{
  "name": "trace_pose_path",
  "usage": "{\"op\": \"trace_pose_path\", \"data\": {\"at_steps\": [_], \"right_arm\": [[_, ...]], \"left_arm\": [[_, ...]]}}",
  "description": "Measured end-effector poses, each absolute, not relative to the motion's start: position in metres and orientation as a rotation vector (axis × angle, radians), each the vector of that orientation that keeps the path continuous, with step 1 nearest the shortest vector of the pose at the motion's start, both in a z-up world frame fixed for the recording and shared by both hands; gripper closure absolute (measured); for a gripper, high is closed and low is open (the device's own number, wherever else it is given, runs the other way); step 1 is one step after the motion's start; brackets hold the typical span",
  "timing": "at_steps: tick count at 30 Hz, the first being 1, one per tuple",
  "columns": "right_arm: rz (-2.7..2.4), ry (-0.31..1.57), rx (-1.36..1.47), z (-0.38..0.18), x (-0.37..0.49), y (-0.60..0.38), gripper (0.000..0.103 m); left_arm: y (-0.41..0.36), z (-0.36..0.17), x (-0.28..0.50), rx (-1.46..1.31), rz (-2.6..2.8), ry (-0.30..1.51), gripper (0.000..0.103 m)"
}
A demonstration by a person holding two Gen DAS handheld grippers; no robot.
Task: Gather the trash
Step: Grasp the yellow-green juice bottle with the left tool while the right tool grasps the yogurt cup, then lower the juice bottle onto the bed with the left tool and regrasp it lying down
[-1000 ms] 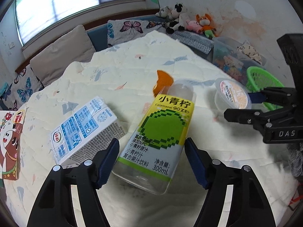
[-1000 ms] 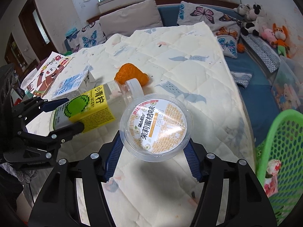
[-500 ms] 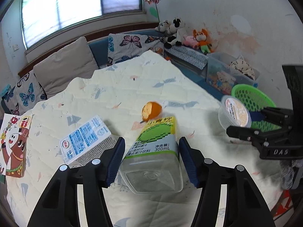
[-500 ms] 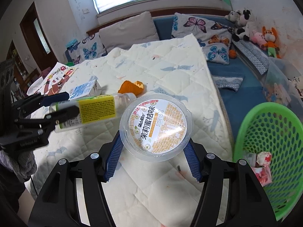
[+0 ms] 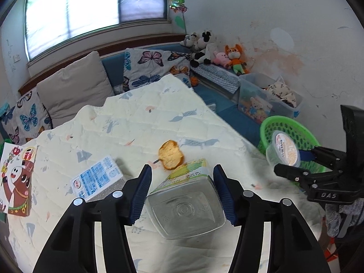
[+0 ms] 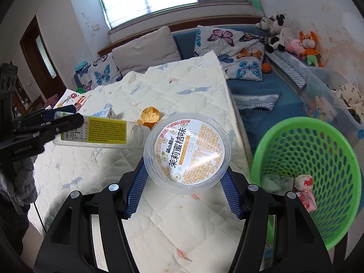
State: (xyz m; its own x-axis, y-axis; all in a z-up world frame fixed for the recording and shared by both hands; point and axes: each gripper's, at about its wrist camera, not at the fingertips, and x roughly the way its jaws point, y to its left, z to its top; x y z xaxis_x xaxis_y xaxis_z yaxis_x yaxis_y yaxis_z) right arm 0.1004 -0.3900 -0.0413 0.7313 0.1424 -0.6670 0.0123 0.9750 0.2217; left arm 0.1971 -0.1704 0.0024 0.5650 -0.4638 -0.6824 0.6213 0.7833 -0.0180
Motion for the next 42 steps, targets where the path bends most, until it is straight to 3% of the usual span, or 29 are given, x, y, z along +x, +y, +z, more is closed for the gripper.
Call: {"op": "trace_pose_path", "data": {"at_steps": [7, 8, 10, 13, 20, 21, 23, 25, 28, 37, 42], "right_arm": [[0.021, 0.733, 0.239, -0.037, 0.086, -0.413, 0.040], [0.013, 0.732, 0.242, -0.037, 0.084, -0.416, 0.040], [-0.001, 0.731, 0.247, -0.037, 0.078, -0.422, 0.040], [-0.013, 0.731, 0.256, -0.039, 0.072, -0.430, 0.040], [-0.011, 0.734, 0.268, -0.044, 0.068, -0.432, 0.040], [-0.010, 0.733, 0.267, -0.044, 0.068, -0.432, 0.040], [-0.006, 0.730, 0.268, -0.044, 0.068, -0.432, 0.040], [-0.006, 0.732, 0.268, -0.045, 0.068, -0.432, 0.040], [-0.003, 0.736, 0.268, -0.045, 0.069, -0.431, 0.042], [-0.001, 0.748, 0.253, -0.048, 0.071, -0.428, 0.043], [0.010, 0.768, 0.260, -0.053, 0.071, -0.428, 0.043]], "left_arm": [[-0.199, 0.020, 0.186, 0.273, -0.700, 0.704, 0.051], [-0.203, 0.021, 0.185, 0.280, -0.704, 0.700, 0.091], [-0.212, 0.020, 0.188, 0.257, -0.755, 0.756, 0.103], [-0.225, 0.011, 0.184, 0.345, -0.703, 0.726, 0.103], [-0.213, -0.003, 0.189, 0.266, -0.714, 0.779, 0.102], [-0.210, -0.003, 0.190, 0.266, -0.711, 0.781, 0.098], [-0.201, -0.004, 0.189, 0.268, -0.691, 0.778, 0.077], [-0.192, -0.005, 0.187, 0.263, -0.682, 0.776, 0.070], [-0.179, -0.010, 0.186, 0.239, -0.679, 0.793, 0.053], [-0.146, -0.030, 0.185, 0.197, -0.632, 0.835, 0.047], [-0.132, -0.032, 0.183, 0.180, -0.611, 0.834, 0.038]]}}
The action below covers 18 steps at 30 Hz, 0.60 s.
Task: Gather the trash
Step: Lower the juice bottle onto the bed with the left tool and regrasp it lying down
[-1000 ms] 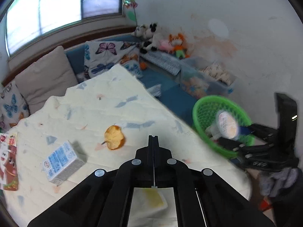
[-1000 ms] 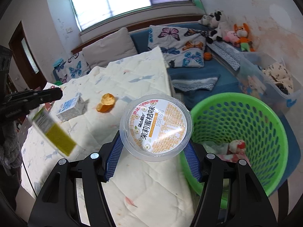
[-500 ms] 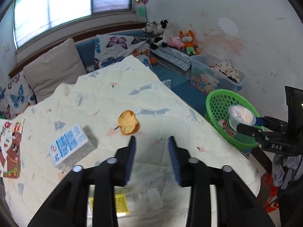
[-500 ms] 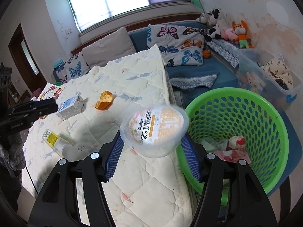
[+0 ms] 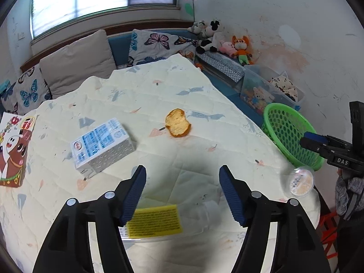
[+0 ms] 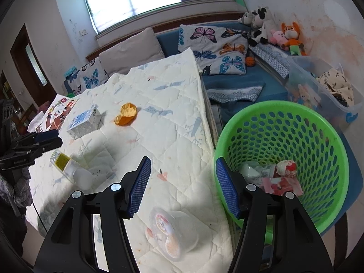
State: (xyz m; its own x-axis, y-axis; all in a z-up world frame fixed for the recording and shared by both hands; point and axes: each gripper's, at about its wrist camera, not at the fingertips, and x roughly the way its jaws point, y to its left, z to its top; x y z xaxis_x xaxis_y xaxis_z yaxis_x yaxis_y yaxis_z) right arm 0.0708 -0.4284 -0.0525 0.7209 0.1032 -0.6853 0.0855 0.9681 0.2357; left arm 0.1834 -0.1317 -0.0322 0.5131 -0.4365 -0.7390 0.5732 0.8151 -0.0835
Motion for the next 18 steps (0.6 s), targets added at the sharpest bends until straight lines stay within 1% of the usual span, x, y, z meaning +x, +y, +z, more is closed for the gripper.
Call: {"op": "trace_pose_path", "data": {"at_steps": [3, 5, 9, 11, 13, 16, 18], "right_arm": [[0.029, 0.788, 0.249, -0.060, 0.067, -0.423, 0.042], [0.034, 0.799, 0.242, -0.065, 0.064, -0.419, 0.037], [0.041, 0.827, 0.226, -0.077, 0.058, -0.413, 0.031], [0.038, 0.844, 0.212, -0.084, 0.056, -0.411, 0.025], [0.030, 0.852, 0.190, -0.090, 0.053, -0.409, 0.024], [0.015, 0.858, 0.170, -0.096, 0.049, -0.409, 0.020], [0.014, 0.863, 0.174, -0.099, 0.047, -0.411, 0.020]], "left_arm": [[-0.125, -0.033, 0.183, 0.171, -0.601, 0.834, 0.038], [-0.122, -0.034, 0.183, 0.171, -0.599, 0.834, 0.035], [-0.116, -0.036, 0.180, 0.176, -0.590, 0.834, 0.034], [-0.112, -0.037, 0.180, 0.177, -0.585, 0.835, 0.032], [-0.108, -0.037, 0.178, 0.179, -0.581, 0.832, 0.030], [-0.102, -0.039, 0.177, 0.177, -0.575, 0.834, 0.029], [-0.098, -0.040, 0.176, 0.177, -0.568, 0.835, 0.028]]}}
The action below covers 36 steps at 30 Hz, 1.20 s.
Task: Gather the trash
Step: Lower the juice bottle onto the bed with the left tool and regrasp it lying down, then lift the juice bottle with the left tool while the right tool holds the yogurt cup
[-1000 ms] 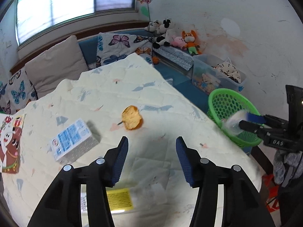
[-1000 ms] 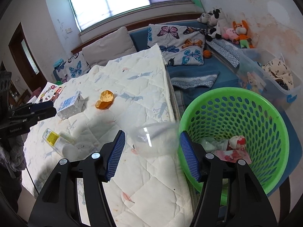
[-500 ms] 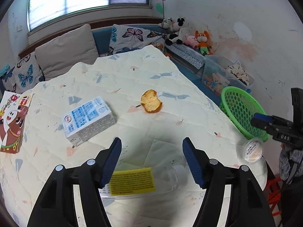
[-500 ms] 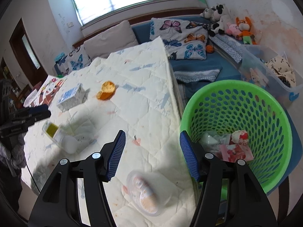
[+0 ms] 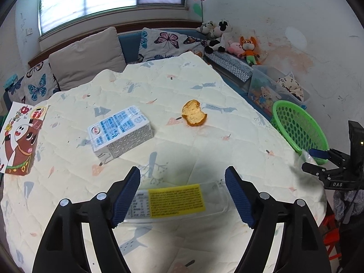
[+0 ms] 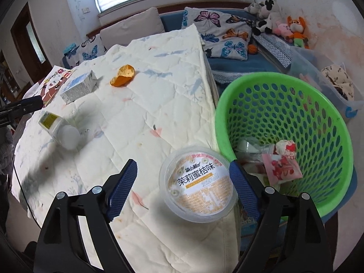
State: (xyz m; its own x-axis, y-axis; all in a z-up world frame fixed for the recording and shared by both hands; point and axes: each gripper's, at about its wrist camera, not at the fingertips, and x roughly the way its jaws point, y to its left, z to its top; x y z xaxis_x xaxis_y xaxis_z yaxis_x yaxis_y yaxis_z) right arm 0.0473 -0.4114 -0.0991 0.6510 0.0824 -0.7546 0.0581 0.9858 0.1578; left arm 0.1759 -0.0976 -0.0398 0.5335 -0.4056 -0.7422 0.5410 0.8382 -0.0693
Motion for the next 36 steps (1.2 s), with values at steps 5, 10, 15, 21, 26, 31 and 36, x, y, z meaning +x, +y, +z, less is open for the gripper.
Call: {"op": "trace_pose_path", "data": {"at_steps": [5, 10, 15, 21, 26, 31, 36], "right_arm": [[0.008, 0.878, 0.184, -0.104, 0.047, -0.415, 0.020], [0.008, 0.884, 0.187, -0.107, 0.051, -0.414, 0.021], [0.014, 0.881, 0.192, -0.104, 0.054, -0.411, 0.034], [0.029, 0.893, 0.174, -0.105, 0.055, -0.406, 0.045], [0.036, 0.888, 0.176, -0.105, 0.055, -0.404, 0.047], [0.056, 0.880, 0.174, -0.100, 0.055, -0.400, 0.054], [0.066, 0.889, 0.161, -0.101, 0.060, -0.396, 0.055]], "left_arm": [[-0.082, -0.042, 0.173, 0.175, -0.551, 0.831, 0.022], [-0.067, -0.048, 0.171, 0.180, -0.534, 0.837, 0.019], [-0.058, -0.053, 0.169, 0.191, -0.540, 0.842, 0.018], [-0.063, -0.059, 0.163, 0.249, -0.575, 0.838, 0.013], [-0.068, -0.062, 0.161, 0.299, -0.622, 0.834, 0.012], [-0.074, -0.069, 0.160, 0.361, -0.613, 0.840, 0.011], [-0.061, -0.075, 0.167, 0.258, -0.573, 0.885, 0.011]]}}
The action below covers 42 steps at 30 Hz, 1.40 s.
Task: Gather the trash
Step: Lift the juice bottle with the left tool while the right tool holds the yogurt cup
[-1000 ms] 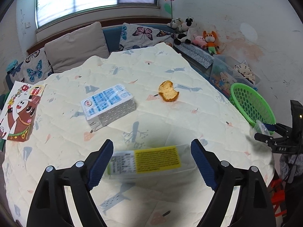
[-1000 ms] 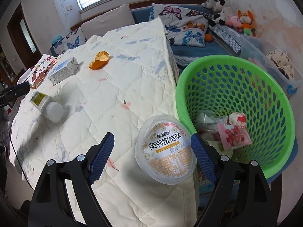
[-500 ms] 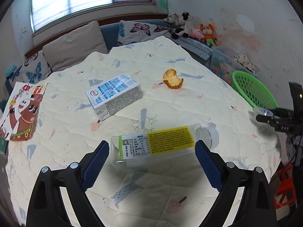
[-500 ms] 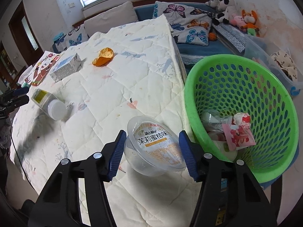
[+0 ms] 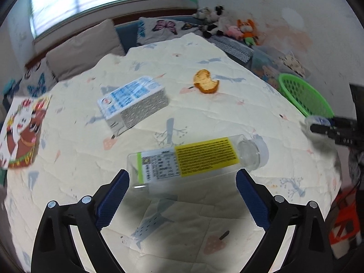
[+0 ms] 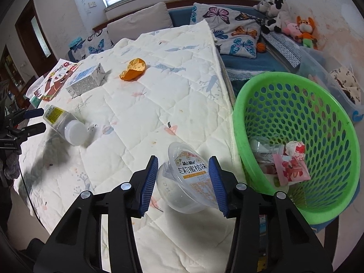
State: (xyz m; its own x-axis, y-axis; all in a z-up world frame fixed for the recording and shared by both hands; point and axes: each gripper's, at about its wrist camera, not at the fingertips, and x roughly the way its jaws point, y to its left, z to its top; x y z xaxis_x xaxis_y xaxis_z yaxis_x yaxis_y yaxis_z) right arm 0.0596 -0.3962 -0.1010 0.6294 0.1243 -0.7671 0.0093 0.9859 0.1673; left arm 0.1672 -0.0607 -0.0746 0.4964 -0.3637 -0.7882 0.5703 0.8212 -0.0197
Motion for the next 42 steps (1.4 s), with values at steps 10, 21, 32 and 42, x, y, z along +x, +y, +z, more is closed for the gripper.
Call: {"op": "trace_pose_path", "data": {"at_steps": [10, 21, 32, 42], "right_arm": [[0.062, 0.884, 0.160, -0.101, 0.060, -0.397, 0.044], [0.050, 0.894, 0.151, -0.097, 0.058, -0.399, 0.030], [0.064, 0.929, 0.140, -0.101, 0.061, -0.392, 0.029], [0.049, 0.939, 0.162, -0.102, 0.058, -0.395, 0.025]], "left_arm": [[-0.067, -0.067, 0.161, 0.341, -0.639, 0.828, 0.011], [-0.091, -0.080, 0.174, 0.505, -0.745, 0.836, 0.010], [-0.071, -0.084, 0.202, 0.475, -0.831, 0.885, 0.007], [-0.067, -0.103, 0.222, 0.422, -0.932, 0.944, 0.007]]}}
